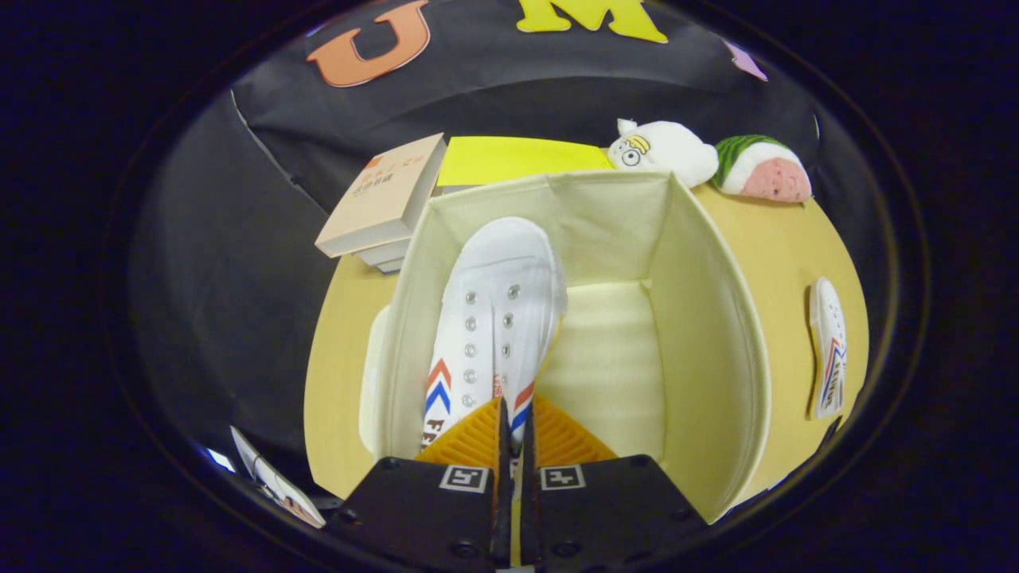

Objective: Open the storage box then place both shoes into the box .Put the left shoe in first, then the right shoe, with the right side of both shoes facing outward in a uniform manner.

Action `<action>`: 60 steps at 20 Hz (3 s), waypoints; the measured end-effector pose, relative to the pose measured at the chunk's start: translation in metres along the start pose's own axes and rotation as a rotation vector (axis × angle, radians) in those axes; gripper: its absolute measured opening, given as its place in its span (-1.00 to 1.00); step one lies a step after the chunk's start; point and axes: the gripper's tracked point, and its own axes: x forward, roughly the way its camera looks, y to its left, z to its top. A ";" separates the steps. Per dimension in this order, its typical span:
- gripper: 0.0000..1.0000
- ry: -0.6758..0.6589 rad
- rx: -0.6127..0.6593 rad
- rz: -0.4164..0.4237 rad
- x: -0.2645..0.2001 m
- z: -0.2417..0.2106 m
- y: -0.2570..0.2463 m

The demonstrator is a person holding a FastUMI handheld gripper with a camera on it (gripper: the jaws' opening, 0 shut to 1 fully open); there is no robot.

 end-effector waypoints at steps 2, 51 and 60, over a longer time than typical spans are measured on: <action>-0.66 -0.039 -0.028 0.050 -0.009 0.006 0.006; 0.91 0.009 0.082 -0.220 -0.046 -0.038 -0.480; -0.15 0.079 0.072 -0.143 -0.032 -0.038 -0.469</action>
